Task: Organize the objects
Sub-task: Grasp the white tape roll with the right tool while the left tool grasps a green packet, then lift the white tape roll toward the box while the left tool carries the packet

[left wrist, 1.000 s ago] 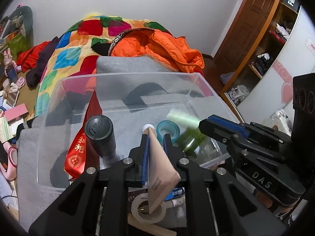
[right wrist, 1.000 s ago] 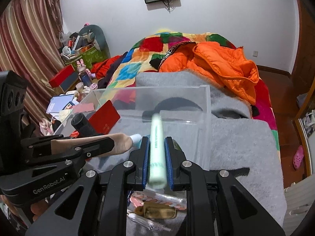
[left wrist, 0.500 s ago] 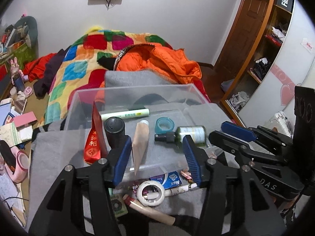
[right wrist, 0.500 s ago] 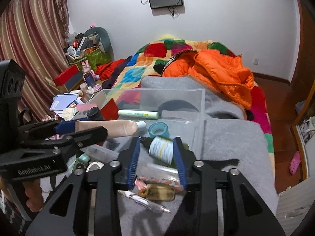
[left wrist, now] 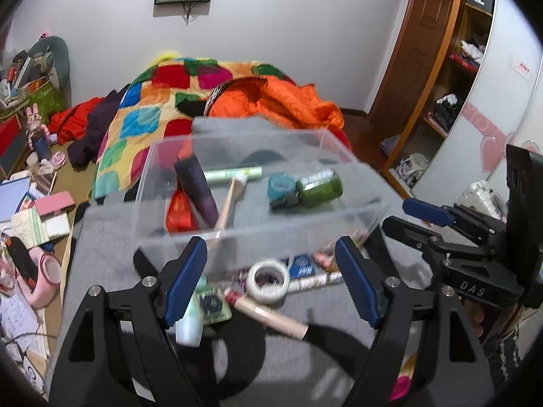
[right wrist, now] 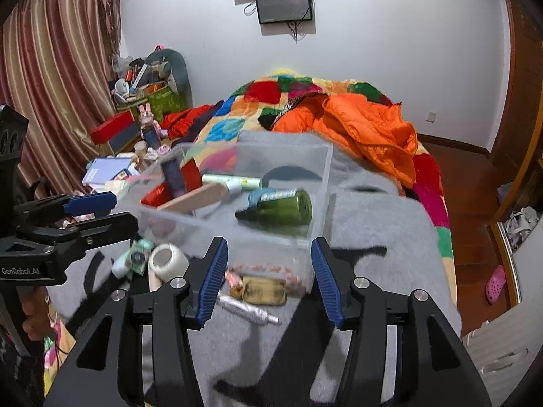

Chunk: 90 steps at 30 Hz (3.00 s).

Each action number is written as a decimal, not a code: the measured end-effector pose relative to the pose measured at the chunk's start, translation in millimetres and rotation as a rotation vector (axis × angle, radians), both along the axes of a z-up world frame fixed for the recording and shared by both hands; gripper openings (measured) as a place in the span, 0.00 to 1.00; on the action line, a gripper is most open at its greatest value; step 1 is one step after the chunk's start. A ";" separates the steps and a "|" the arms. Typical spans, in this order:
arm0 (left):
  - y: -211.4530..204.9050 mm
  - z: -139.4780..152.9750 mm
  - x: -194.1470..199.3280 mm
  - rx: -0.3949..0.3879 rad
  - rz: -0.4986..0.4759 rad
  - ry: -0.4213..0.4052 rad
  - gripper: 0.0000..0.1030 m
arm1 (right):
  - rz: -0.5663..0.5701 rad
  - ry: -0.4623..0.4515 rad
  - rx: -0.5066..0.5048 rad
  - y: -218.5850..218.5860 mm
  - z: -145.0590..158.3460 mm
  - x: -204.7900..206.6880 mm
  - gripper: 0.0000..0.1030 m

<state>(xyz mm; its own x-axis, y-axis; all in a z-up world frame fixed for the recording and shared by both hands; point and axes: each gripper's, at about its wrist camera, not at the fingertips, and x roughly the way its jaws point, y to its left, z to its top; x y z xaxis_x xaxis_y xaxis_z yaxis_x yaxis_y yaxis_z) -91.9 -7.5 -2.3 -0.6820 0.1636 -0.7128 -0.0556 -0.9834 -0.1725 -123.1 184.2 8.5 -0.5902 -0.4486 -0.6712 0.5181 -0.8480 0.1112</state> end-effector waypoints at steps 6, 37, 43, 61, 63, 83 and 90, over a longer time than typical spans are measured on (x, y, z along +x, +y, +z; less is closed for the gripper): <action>-5.6 -33.0 11.6 -0.024 0.023 -0.067 0.76 | 0.012 -0.076 0.034 2.9 -30.6 3.9 0.46; -58.8 -74.5 41.4 0.049 0.070 -0.097 0.36 | 0.250 -0.113 0.126 -113.8 -60.8 16.2 0.38; -55.4 -60.6 49.1 0.061 0.073 -0.060 0.25 | 0.249 -0.103 0.093 -106.7 -57.8 18.5 0.34; -42.8 -54.0 39.4 0.090 0.049 -0.112 0.21 | 0.214 -0.071 -0.013 -60.7 -30.2 32.6 0.34; -40.6 -51.7 40.0 0.085 0.050 -0.103 0.26 | 0.208 -0.070 -0.018 -56.0 -29.8 32.6 0.34; -27.5 -36.9 26.5 0.027 0.041 -0.058 0.15 | 0.178 -0.058 -0.064 -39.1 -20.7 25.8 0.34; -28.4 -7.5 21.4 0.048 0.035 0.002 0.15 | 0.157 -0.011 -0.086 -31.2 -0.1 16.3 0.34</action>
<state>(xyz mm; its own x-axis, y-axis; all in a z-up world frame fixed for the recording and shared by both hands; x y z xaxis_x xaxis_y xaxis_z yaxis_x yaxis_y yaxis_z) -70.5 -35.9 -9.8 -0.6889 0.1738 -0.7037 -0.0221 -0.9754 -0.2192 -106.8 153.0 8.4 -0.5015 -0.5907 -0.6322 0.6419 -0.7439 0.1858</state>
